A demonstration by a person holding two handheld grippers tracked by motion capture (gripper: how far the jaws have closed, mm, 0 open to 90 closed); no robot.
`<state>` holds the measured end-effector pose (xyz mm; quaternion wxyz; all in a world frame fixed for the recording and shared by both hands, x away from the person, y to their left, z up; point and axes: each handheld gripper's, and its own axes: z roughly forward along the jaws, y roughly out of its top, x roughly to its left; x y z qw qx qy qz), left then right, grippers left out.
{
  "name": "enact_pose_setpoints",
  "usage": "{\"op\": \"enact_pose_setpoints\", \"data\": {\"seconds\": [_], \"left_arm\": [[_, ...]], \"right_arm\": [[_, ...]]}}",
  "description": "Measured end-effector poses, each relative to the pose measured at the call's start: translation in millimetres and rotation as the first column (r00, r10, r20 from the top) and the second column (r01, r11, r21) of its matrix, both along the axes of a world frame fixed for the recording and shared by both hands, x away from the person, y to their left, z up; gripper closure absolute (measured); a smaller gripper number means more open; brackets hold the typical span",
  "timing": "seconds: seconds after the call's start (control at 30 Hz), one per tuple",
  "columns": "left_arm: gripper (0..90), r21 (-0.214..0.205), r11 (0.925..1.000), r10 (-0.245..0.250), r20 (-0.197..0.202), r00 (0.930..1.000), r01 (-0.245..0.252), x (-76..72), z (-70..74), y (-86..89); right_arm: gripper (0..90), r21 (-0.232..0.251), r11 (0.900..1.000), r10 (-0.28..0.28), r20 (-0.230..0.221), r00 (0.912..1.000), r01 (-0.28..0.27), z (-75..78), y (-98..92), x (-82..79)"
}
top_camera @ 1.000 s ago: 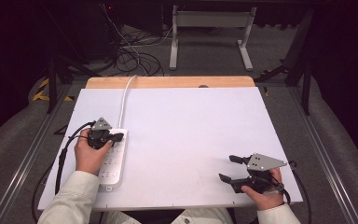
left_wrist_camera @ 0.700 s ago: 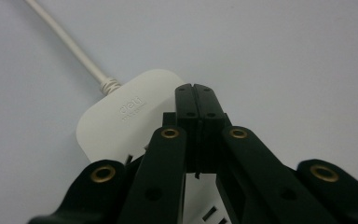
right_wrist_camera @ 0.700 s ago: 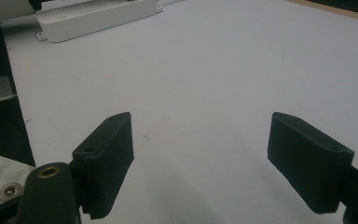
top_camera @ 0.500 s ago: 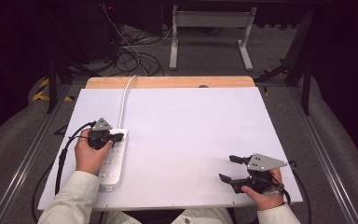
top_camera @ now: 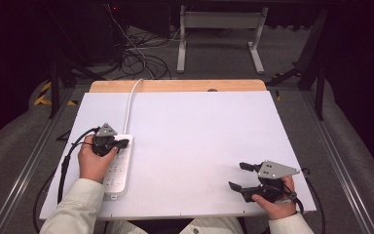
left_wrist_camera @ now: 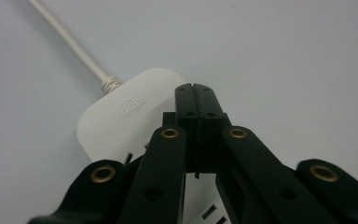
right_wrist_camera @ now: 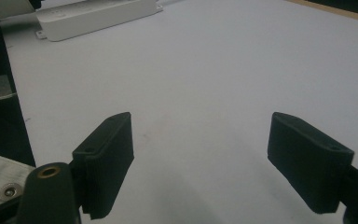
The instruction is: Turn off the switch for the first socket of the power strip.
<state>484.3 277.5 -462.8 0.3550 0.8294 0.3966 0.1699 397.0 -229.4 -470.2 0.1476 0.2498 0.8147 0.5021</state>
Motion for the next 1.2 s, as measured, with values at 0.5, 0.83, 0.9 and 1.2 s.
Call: {"op": "enact_pose_setpoints", "data": {"seconds": [0.5,0.83,0.9,1.2], "left_arm": [[90.0,0.019,0.9992,0.036,-0.036,0.9987,-0.036,-0.3,2.6,-3.2],[90.0,-0.029,0.9990,0.035,0.057,0.9978,-0.033,-10.1,9.5,0.1],[90.0,-0.035,0.9991,0.027,0.083,0.9961,-0.025,-12.7,17.0,-1.0],[90.0,-0.055,0.9985,0.005,0.102,0.9948,0.001,-22.3,34.0,-1.7]], "right_arm": [[22.9,-0.004,1.0000,-0.006,-0.002,1.0000,0.006,-0.2,0.6,-0.2],[22.8,0.002,1.0000,-0.004,-0.002,1.0000,0.004,-0.6,0.5,0.4],[22.8,0.002,1.0000,-0.004,-0.001,1.0000,0.004,-0.7,0.4,0.6],[22.8,0.003,1.0000,-0.006,-0.001,1.0000,0.006,-0.7,-0.3,0.3]]}}
